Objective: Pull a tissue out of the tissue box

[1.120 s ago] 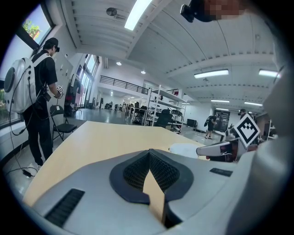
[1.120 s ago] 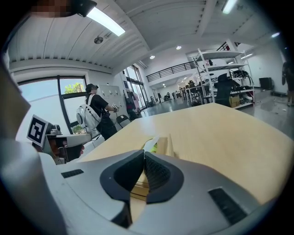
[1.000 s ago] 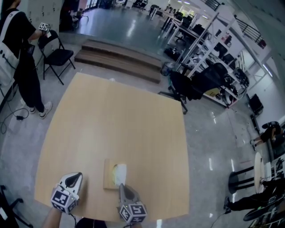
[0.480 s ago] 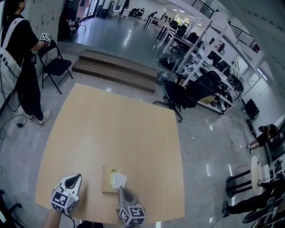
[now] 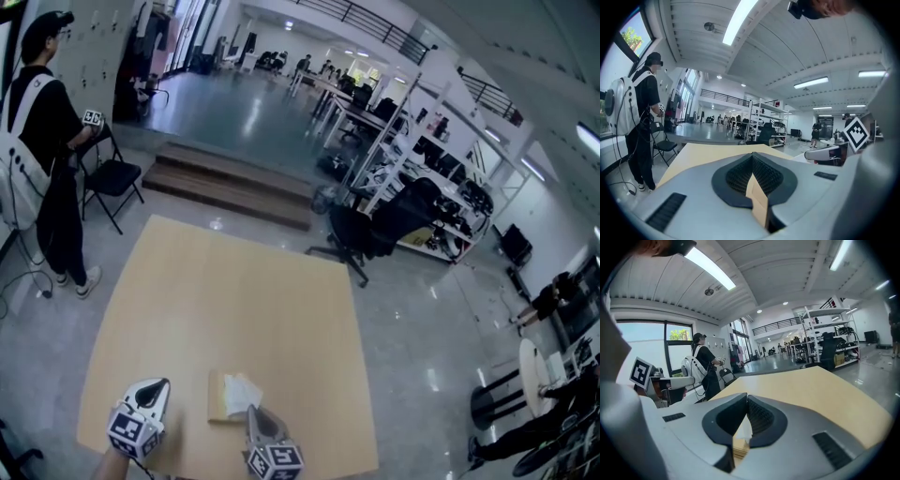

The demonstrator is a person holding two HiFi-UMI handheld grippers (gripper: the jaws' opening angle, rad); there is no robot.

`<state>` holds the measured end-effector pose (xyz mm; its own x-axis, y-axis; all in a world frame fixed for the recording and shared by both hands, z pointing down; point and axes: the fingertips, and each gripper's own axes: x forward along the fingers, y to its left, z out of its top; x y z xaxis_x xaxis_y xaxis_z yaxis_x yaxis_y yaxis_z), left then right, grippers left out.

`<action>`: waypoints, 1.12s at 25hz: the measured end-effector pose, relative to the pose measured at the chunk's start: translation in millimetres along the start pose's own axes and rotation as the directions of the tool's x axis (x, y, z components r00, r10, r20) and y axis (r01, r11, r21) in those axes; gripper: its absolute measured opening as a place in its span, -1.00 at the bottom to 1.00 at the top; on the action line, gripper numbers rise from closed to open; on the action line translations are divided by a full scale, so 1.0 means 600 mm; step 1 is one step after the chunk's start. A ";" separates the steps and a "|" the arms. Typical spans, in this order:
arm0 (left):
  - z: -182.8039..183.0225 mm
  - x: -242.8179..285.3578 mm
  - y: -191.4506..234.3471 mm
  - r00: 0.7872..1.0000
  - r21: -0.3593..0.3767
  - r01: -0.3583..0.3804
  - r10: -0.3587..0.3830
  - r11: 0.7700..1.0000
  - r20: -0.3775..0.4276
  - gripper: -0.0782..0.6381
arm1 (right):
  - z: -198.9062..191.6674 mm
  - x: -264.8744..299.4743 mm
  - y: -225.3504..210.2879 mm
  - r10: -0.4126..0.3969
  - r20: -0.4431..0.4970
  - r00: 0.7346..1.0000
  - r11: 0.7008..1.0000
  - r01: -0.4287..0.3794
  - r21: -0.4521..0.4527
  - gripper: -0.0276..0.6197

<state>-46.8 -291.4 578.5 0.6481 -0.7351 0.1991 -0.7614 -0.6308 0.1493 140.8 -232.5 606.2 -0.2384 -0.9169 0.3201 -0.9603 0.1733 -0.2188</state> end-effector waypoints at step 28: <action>0.135 -0.017 -0.045 0.992 0.116 0.001 -0.015 0.993 0.123 -0.76 | 0.155 -0.058 0.008 0.005 0.176 0.984 0.998 0.005 -0.058 -0.91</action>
<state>-31.3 -286.9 494.0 0.6564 -0.7506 0.0759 -0.7541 -0.6558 0.0358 157.7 -233.3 508.4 -0.2143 -0.9649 0.1518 -0.9682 0.1893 -0.1636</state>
